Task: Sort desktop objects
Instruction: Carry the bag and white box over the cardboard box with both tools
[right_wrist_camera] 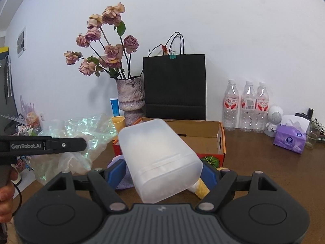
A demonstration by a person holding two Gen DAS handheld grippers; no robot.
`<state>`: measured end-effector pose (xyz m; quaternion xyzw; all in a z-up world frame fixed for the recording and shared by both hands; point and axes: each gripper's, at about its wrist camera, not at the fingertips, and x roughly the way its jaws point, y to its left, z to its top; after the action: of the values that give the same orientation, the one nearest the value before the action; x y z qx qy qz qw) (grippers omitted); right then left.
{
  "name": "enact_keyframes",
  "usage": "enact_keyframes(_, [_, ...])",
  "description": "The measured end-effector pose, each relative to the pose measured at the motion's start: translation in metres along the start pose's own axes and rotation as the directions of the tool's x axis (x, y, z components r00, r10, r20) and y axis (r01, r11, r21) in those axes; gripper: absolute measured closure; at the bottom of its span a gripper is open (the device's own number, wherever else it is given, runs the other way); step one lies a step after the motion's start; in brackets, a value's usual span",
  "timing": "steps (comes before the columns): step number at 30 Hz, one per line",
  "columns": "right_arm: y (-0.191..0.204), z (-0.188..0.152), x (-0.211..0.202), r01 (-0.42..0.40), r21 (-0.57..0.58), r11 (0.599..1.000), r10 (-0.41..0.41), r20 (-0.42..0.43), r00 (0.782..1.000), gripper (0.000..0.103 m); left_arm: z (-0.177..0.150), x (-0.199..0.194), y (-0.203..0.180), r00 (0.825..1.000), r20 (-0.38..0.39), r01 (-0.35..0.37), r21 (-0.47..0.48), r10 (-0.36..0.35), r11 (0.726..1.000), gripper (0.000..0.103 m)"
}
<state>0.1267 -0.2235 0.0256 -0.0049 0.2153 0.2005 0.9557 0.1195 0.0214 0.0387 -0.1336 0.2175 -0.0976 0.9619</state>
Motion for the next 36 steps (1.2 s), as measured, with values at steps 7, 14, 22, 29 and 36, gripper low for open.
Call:
enact_keyframes(7, [-0.005,0.021,0.034,0.0,-0.009,1.0,0.0,-0.018,1.0,0.026,0.018,0.032,0.008,1.0,-0.002,-0.014,-0.011,0.014,1.0,0.076])
enact_keyframes(14, [-0.007,0.042,0.073,0.005,-0.007,1.0,-0.006,-0.034,0.999,0.025,0.039,0.068,0.017,0.999,-0.011,-0.032,-0.027,0.032,0.999,0.076])
enact_keyframes(22, [-0.017,0.073,0.119,0.046,-0.007,0.999,-0.046,-0.05,0.998,0.025,0.075,0.116,0.022,0.999,-0.016,-0.05,-0.019,0.049,0.999,0.076])
enact_keyframes(29, [-0.031,0.092,0.165,0.068,-0.001,0.998,-0.068,-0.101,0.993,0.026,0.094,0.165,0.027,0.994,-0.078,-0.08,-0.003,0.08,0.997,0.076])
enact_keyframes(36, [-0.048,0.096,0.213,0.091,-0.014,0.996,-0.092,-0.172,0.981,0.025,0.108,0.218,0.04,0.976,-0.183,-0.125,-0.01,0.121,0.992,0.076])
